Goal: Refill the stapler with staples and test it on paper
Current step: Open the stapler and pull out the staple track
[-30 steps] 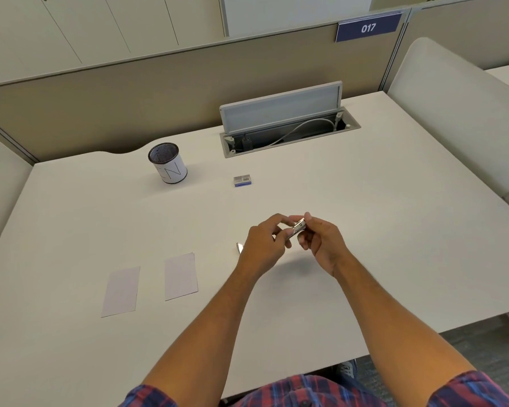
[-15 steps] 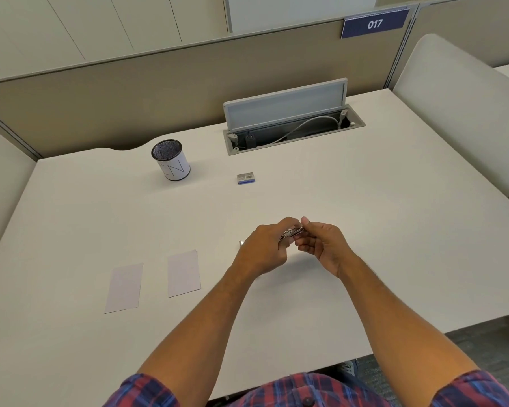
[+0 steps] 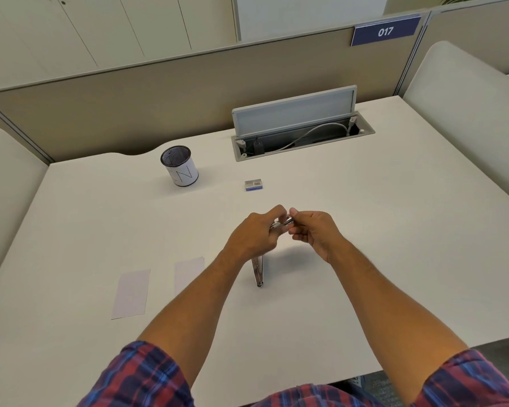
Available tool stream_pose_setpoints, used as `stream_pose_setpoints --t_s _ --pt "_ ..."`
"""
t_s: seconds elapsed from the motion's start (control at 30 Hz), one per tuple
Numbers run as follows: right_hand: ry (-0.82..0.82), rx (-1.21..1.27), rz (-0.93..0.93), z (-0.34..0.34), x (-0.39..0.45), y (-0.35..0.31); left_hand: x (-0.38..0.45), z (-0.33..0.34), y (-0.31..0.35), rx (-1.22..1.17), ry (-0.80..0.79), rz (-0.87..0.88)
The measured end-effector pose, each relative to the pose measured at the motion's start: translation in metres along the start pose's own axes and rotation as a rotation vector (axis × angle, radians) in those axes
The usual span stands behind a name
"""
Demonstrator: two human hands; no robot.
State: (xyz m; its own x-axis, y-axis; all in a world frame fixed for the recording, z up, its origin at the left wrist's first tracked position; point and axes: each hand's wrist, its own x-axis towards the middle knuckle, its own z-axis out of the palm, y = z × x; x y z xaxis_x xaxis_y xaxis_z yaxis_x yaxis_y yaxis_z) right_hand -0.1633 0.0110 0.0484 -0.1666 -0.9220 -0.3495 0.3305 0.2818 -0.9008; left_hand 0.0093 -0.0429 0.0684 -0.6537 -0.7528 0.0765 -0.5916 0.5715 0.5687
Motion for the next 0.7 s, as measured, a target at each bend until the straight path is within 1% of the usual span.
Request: stream_pose_setpoints --t_s 0.1,0.37,0.47,0.53,0.6,0.63,0.7 --pt "-0.014 -0.045 -0.011 0.011 0.012 -0.007 0.006 -0.005 -0.007 -0.035 0.091 -0.036" --pt "0.027 -0.118 -0.021 0.023 0.038 -0.011 0.007 -0.005 -0.020 -0.405 0.155 -0.333" --pt "0.041 -0.141 -0.048 0.016 0.048 -0.013 0.008 -0.010 -0.034 -0.584 0.121 -0.446" --pt "-0.022 -0.229 -0.070 0.012 0.052 -0.016 0.008 -0.012 -0.044 -0.666 0.034 -0.513" --pt "-0.095 -0.350 -0.097 0.011 0.055 -0.020 0.010 -0.011 -0.054 -0.697 -0.047 -0.547" --pt "-0.123 -0.412 -0.114 0.011 0.057 -0.022 0.011 -0.010 -0.059 -0.705 -0.059 -0.548" --pt "-0.155 -0.551 -0.157 0.011 0.063 -0.022 0.012 -0.009 -0.069 -0.697 -0.025 -0.534"
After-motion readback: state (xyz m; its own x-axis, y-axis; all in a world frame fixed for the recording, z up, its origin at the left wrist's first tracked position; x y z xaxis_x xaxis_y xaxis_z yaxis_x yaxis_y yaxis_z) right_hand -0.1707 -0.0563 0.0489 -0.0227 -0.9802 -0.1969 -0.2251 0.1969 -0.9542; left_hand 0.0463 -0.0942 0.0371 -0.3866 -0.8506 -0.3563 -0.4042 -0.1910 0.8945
